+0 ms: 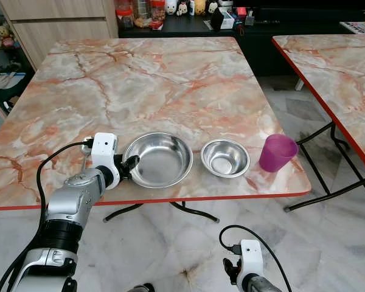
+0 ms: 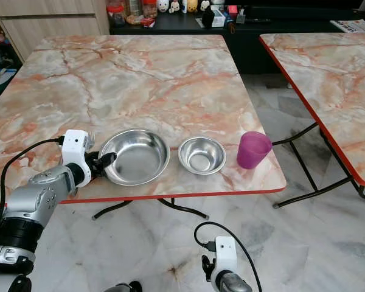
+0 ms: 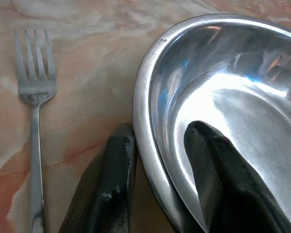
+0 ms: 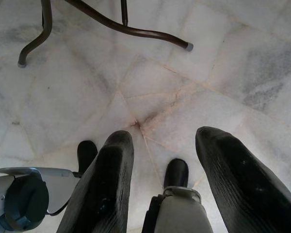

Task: Setting the table

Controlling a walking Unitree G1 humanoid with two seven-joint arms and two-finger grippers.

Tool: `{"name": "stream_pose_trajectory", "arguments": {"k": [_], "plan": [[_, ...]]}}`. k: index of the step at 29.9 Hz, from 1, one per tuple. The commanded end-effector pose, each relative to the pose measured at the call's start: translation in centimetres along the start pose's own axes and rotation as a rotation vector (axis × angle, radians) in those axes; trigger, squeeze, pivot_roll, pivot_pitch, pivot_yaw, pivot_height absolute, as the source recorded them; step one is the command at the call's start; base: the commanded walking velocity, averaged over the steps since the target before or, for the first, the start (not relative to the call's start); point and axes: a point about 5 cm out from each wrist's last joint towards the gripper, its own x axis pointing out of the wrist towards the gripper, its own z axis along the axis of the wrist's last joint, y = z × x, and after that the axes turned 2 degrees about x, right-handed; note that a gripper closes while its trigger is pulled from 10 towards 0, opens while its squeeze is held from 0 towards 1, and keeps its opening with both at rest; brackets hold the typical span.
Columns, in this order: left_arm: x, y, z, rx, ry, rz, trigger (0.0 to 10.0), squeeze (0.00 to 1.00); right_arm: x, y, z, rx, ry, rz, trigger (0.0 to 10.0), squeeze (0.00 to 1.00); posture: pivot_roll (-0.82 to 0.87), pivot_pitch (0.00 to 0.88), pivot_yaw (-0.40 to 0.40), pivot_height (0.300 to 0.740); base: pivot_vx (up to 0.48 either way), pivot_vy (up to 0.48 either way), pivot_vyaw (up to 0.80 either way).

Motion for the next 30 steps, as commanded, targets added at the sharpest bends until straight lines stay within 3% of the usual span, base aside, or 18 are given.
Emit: {"name": "stream_pose_trajectory", "arguments": {"k": [1, 20, 28, 30], "plan": [[0.0, -0.1, 0.9, 0.044, -0.004, -0.008, 0.0, 0.0, 0.0, 0.0, -0.1, 0.012, 0.007, -0.005, 10.0, 0.0, 0.16, 0.096, -0.009, 0.731, 0.0, 0.0, 0.0], [-0.1, -0.1, 1.2, 0.004, -0.021, -0.027, 0.0, 0.0, 0.0, -0.2, -0.1, 0.035, 0.006, -0.018, 10.0, 0.0, 0.16, 0.114, -0.009, 0.731, 0.0, 0.0, 0.0], [-0.2, -0.2, 1.6, -0.071, -0.066, -0.04, 0.0, 0.0, 0.0, -0.3, 0.0, 0.04, 0.004, -0.02, 10.0, 0.0, 0.16, 0.117, -0.011, 0.731, 0.0, 0.0, 0.0], [-0.3, -0.2, 2.2, -0.143, -0.119, -0.051, 0.0, 0.0, 0.0, -0.3, 0.0, 0.045, 0.002, -0.02, 10.0, 0.0, 0.16, 0.115, -0.013, 0.731, 0.0, 0.0, 0.0]]}}
